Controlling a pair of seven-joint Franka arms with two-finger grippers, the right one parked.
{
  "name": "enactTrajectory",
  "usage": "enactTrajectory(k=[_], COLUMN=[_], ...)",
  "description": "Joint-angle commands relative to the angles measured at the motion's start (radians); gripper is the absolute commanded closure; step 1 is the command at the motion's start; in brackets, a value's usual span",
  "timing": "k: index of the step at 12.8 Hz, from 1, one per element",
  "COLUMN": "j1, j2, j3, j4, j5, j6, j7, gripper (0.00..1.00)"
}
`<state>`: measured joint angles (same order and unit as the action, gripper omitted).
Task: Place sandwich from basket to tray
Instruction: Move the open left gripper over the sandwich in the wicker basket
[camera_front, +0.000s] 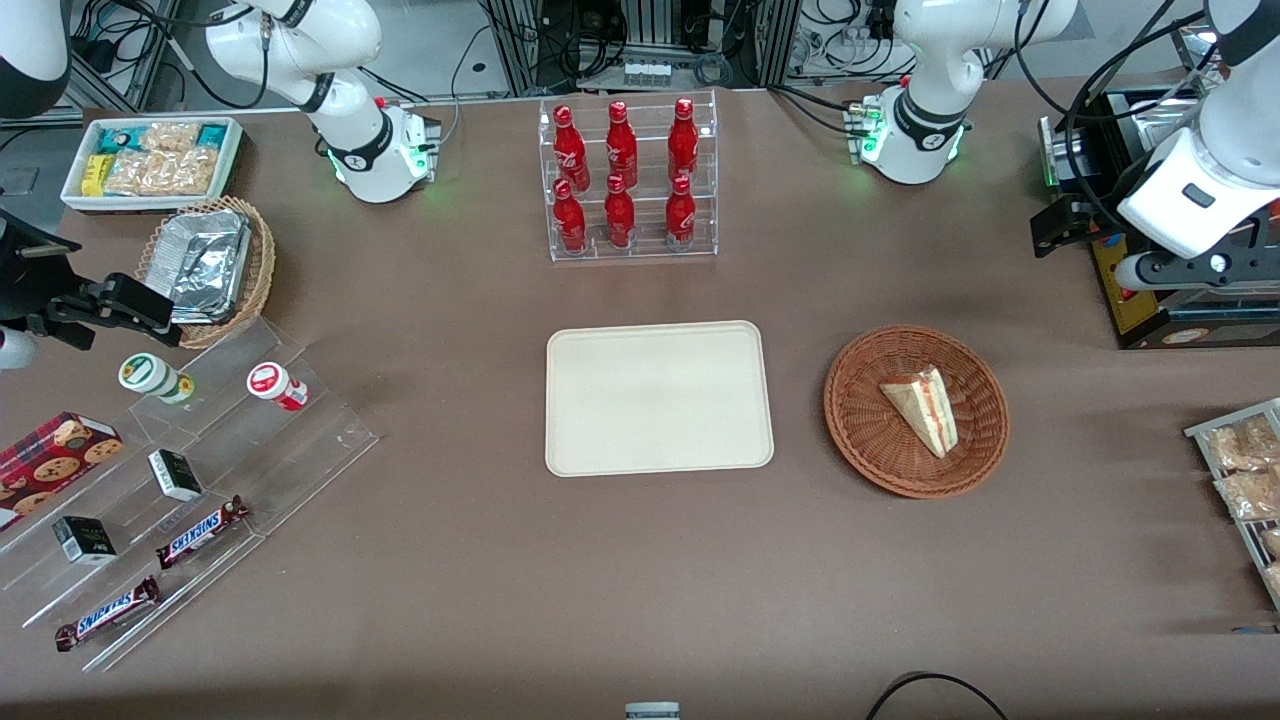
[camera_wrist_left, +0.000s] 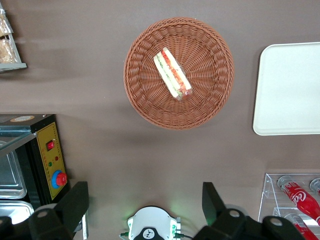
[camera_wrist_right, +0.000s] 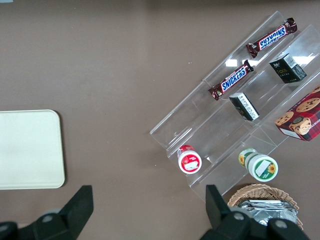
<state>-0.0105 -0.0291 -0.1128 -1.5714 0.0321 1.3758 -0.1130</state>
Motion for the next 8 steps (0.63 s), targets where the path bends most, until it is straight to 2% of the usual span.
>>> enactTrajectory(k=[1, 5, 8], j1=[0.014, 0.003, -0.003], j2=[-0.006, 0.027, 0.031], j3=[-0.010, -0.013, -0.018], j4=[0.004, -0.093, -0.211], j5=[-0.003, -0.014, -0.014], j6=[-0.015, 0.000, 0.150], j7=[0.016, 0.024, 0.022], gripper=[0.00, 0.00, 0.00])
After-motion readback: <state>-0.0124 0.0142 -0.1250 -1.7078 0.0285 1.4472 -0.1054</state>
